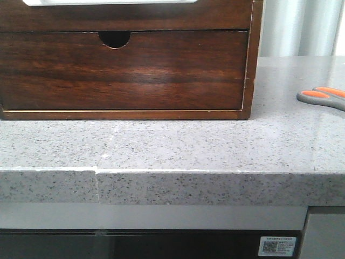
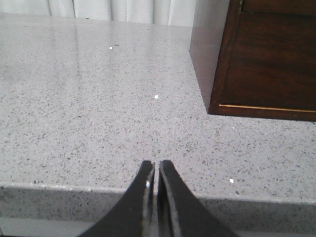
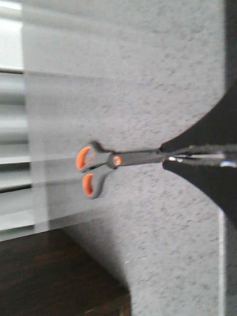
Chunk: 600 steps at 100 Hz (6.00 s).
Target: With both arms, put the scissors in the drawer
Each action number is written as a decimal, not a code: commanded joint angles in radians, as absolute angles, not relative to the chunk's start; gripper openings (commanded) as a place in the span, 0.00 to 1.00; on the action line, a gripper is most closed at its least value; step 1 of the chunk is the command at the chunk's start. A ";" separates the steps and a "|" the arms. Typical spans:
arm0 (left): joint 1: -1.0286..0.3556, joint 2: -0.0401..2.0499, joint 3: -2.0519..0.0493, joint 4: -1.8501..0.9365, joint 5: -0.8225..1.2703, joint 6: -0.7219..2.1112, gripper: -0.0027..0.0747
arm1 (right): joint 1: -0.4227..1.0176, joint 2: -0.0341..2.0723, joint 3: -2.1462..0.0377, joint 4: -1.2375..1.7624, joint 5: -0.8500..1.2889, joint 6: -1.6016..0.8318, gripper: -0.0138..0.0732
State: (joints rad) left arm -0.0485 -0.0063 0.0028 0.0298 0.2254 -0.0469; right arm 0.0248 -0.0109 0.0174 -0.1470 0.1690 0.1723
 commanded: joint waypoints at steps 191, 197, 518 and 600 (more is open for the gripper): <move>-0.052 0.618 -0.366 0.860 -0.569 -0.050 0.52 | 0.023 0.321 -0.234 -0.007 0.115 0.164 0.09; -0.067 0.664 -0.405 0.919 -0.578 -0.050 0.52 | 0.023 0.321 -0.234 -0.007 0.110 0.164 0.09; -0.636 0.845 -0.544 1.262 -0.298 -0.056 0.45 | 0.023 0.321 -0.234 0.000 0.113 0.164 0.09; -0.636 0.519 -0.516 0.992 -0.396 -0.243 0.44 | 0.023 0.675 -0.524 -0.149 0.232 0.164 0.46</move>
State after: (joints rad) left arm -0.6256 0.5569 -0.4874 1.0514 -0.3780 -0.1948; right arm 0.0248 0.5799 -0.4330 -0.1089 0.2834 0.1723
